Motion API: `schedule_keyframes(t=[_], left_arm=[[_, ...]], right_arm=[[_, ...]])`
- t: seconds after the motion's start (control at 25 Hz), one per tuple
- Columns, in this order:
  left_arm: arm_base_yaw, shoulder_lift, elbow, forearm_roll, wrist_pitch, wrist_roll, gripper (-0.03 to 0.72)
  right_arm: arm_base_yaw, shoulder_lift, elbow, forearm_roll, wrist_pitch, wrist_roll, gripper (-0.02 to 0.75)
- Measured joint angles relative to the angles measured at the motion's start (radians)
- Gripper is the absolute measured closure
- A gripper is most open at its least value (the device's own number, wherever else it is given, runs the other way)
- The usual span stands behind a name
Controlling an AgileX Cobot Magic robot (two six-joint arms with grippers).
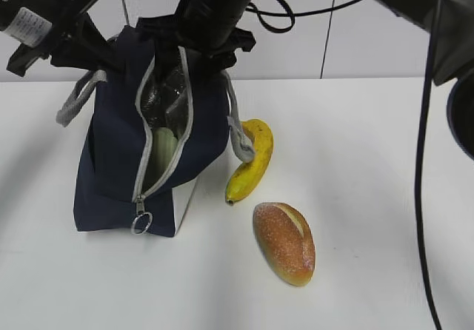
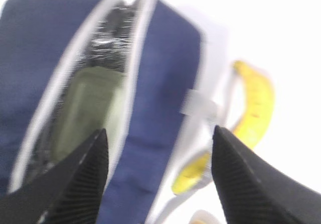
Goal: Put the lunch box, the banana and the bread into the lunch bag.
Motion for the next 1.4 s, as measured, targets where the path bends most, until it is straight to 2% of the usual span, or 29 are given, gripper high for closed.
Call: schedule_keyframes(t=[0.24,0.48,0.64,0.88,1.16,1.4], left_arm=[[0.000,0.000,0.000,0.001,0.008,0.000,0.691],[0.000,0.000,0.000,0.001,0.010,0.000,0.691],[0.000,0.000,0.000,0.002,0.010,0.000,0.691],[0.000,0.000,0.000,0.002,0.011,0.000,0.691],[0.000,0.000,0.000,0.003,0.010,0.000,0.691],[0.000,0.000,0.000,0.003,0.010,0.000,0.691]], right_arm=[[-0.051,-0.102,0.046,-0.041,0.008,0.000,0.260],[-0.124,-0.214,0.190,-0.117,0.010,0.000,0.260],[-0.157,-0.240,0.286,-0.122,0.010,0.002,0.260],[-0.166,-0.235,0.390,-0.168,0.010,0.019,0.260],[-0.166,-0.168,0.416,-0.168,0.005,0.039,0.258],[-0.166,-0.075,0.416,-0.147,-0.060,0.064,0.162]])
